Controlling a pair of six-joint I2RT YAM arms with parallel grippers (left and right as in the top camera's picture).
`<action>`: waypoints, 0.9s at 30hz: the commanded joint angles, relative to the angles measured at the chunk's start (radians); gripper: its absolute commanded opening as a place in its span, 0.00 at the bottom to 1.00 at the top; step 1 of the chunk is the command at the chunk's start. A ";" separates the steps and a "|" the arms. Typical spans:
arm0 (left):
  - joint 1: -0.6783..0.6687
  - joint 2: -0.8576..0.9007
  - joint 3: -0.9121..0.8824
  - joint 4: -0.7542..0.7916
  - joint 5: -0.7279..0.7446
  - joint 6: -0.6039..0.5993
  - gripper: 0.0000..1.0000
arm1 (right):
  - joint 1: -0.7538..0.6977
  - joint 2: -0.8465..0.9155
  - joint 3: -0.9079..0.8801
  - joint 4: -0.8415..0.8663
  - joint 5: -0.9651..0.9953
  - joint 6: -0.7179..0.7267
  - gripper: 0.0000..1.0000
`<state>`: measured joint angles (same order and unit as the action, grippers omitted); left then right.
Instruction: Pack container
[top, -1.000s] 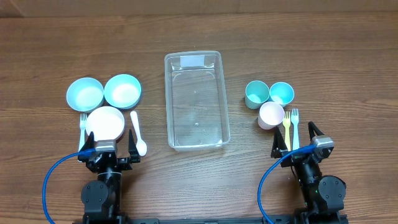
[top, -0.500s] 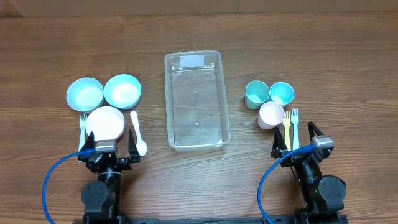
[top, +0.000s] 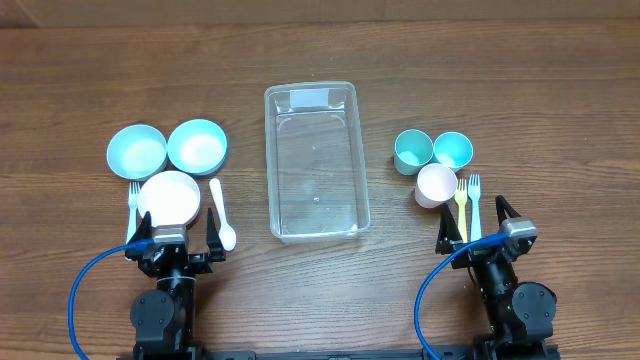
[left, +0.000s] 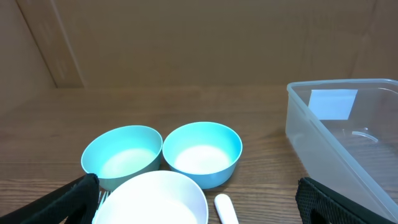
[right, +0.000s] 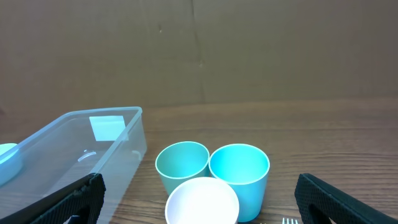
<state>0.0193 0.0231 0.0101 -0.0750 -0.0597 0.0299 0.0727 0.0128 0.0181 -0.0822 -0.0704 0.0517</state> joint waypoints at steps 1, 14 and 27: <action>-0.005 -0.011 -0.005 0.004 0.008 0.016 1.00 | -0.003 -0.010 -0.010 0.005 0.009 -0.003 1.00; -0.005 -0.011 -0.005 0.004 0.008 0.016 1.00 | -0.003 -0.010 -0.010 0.005 0.009 -0.003 1.00; -0.007 -0.011 0.032 -0.013 0.204 0.011 1.00 | -0.003 -0.010 -0.010 0.005 0.009 -0.003 1.00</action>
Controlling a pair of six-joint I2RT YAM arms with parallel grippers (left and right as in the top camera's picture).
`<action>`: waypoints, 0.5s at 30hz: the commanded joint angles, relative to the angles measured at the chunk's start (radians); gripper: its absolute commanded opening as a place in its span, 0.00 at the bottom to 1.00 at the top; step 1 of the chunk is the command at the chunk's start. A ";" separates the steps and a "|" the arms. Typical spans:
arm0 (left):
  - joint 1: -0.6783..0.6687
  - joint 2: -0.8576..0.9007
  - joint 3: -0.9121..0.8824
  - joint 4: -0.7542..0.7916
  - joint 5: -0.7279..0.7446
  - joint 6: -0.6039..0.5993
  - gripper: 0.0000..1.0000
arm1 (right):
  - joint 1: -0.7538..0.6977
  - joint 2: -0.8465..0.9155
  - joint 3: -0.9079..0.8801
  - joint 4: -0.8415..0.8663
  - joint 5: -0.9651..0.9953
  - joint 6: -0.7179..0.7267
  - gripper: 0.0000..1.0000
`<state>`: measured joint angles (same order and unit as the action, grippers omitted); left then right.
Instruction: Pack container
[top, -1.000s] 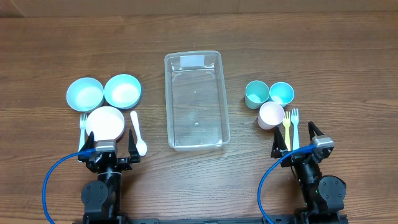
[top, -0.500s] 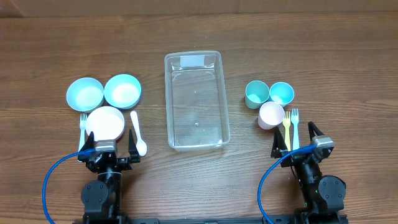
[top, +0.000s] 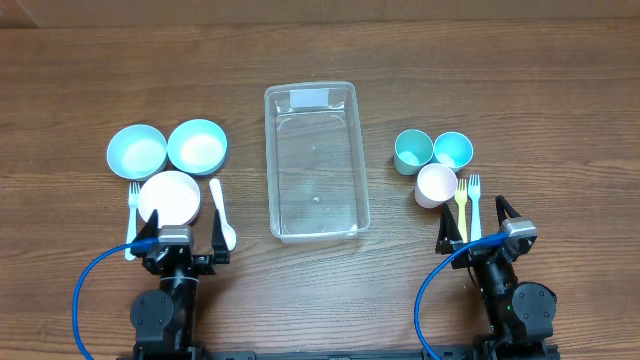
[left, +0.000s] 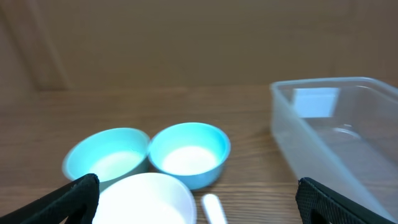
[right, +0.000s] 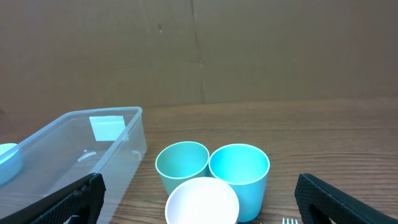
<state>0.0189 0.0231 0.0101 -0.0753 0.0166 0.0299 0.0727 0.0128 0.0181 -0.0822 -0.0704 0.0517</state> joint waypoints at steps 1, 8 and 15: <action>-0.006 -0.011 0.078 -0.058 0.129 0.008 1.00 | -0.003 -0.010 -0.010 0.005 0.009 -0.003 1.00; -0.007 0.374 0.583 -0.548 0.037 -0.010 1.00 | -0.003 -0.010 -0.010 0.005 0.009 -0.003 1.00; -0.007 1.019 0.801 -0.666 0.222 -0.025 1.00 | -0.003 -0.010 -0.010 0.005 0.009 -0.003 1.00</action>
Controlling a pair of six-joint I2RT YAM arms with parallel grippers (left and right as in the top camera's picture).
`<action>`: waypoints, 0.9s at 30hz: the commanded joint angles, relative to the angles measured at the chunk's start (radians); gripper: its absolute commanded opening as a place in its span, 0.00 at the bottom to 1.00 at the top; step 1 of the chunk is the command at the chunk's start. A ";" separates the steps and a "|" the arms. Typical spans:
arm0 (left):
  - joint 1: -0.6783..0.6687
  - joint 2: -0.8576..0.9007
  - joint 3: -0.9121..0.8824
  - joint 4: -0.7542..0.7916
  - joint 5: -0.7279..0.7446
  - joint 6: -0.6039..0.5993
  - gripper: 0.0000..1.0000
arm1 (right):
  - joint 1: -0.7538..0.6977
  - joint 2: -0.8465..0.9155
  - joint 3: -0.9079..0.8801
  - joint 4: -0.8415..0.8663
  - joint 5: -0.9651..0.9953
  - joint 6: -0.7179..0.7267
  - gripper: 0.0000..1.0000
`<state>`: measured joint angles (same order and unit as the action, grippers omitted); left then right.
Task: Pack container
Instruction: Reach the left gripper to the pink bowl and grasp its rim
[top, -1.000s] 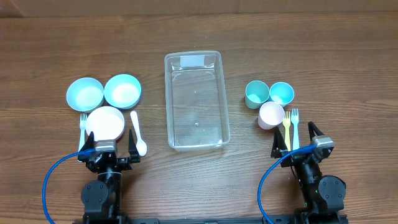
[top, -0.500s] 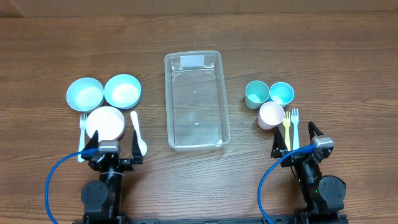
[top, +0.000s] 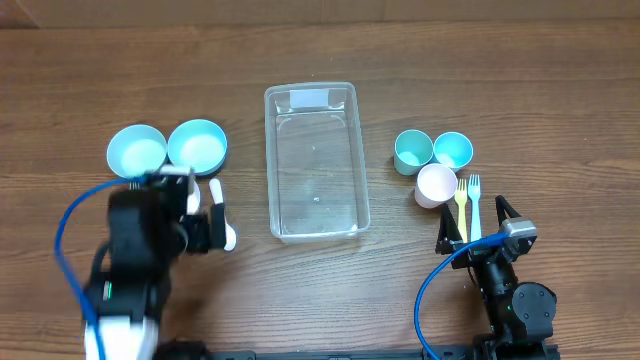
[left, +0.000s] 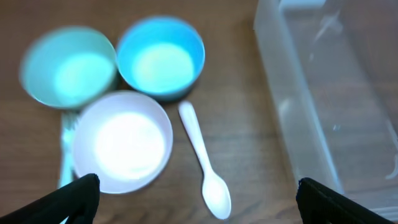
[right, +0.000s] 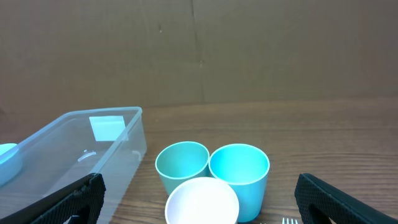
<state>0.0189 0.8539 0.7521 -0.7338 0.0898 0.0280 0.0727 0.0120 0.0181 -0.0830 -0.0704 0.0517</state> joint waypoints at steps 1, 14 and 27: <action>-0.007 0.243 0.064 -0.003 0.203 -0.035 1.00 | -0.003 -0.009 -0.010 0.006 0.009 -0.003 1.00; -0.006 0.492 0.093 0.004 0.034 -0.028 1.00 | -0.003 -0.009 -0.010 0.006 0.009 -0.003 1.00; -0.006 0.521 0.211 0.032 -0.172 -0.027 0.86 | -0.003 -0.009 -0.010 0.006 0.009 -0.003 1.00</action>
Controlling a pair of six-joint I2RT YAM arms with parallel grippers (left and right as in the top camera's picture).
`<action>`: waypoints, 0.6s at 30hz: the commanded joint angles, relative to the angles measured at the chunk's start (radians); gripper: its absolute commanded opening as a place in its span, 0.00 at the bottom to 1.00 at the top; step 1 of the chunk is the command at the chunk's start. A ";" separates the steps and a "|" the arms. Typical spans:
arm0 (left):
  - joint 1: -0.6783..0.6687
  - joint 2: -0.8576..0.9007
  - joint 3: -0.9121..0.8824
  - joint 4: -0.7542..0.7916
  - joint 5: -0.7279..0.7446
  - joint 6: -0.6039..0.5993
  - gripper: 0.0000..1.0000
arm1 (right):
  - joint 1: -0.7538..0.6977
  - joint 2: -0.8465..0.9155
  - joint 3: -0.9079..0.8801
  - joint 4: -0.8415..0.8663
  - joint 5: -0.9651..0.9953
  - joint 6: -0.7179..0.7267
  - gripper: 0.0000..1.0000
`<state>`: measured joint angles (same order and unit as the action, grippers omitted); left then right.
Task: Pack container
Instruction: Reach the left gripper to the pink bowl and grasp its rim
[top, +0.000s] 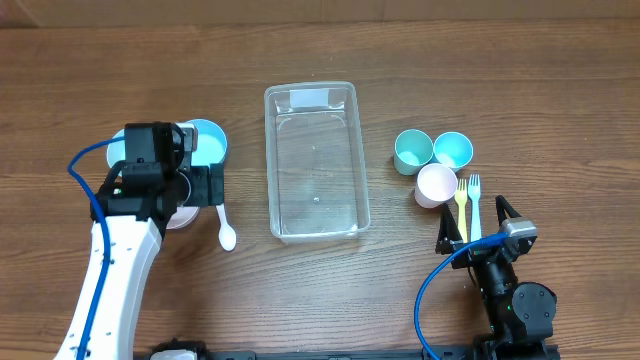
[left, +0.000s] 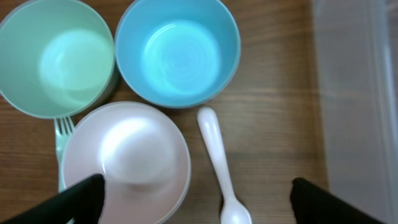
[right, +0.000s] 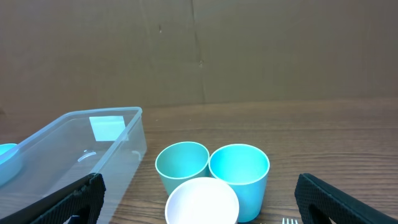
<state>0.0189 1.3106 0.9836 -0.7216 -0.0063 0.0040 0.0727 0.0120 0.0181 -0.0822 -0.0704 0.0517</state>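
Note:
The clear plastic container (top: 315, 165) lies empty at the table's middle. My left gripper (left: 196, 204) hangs open above the bowl group, facing down, nothing between its fingers. Below it are a green bowl (left: 56, 56), a blue bowl (left: 177, 53), a white bowl (left: 124, 162), a white spoon (left: 221, 168) and a pale fork (left: 62, 137). In the overhead view the left arm covers most of the bowls. My right gripper (right: 202, 208) rests open at the near right, behind a teal cup (right: 181, 163), a blue cup (right: 239, 168) and a white cup (right: 202, 202).
A yellow fork (top: 461, 200) and a light blue fork (top: 474, 195) lie side by side just right of the white cup (top: 436, 184). The white spoon (top: 222, 215) lies between the bowls and the container's left wall. Blue cables trail from both arms.
My left gripper has moved farther from the near edge and now looks straight down on the bowls from closer. It stays open. The right arm and all objects are unmoved.
Both grippers first rested open at the near edge, the left behind the bowls, the right behind the cups. The left wrist then shifted slightly, later stood raised over the white bowl and spoon, and now hangs above the bowl group. Nothing has been picked up.

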 joint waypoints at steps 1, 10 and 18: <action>-0.006 0.085 -0.020 0.020 -0.076 -0.003 0.78 | -0.003 -0.009 -0.010 0.005 0.009 -0.003 1.00; -0.006 0.243 -0.020 0.022 -0.074 -0.004 0.62 | -0.003 -0.009 -0.010 0.005 0.009 -0.003 1.00; -0.006 0.290 -0.021 0.027 -0.074 -0.003 0.57 | -0.003 -0.009 -0.010 0.005 0.009 -0.003 1.00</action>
<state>0.0193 1.5749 0.9710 -0.7052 -0.0689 0.0006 0.0727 0.0120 0.0181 -0.0826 -0.0704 0.0521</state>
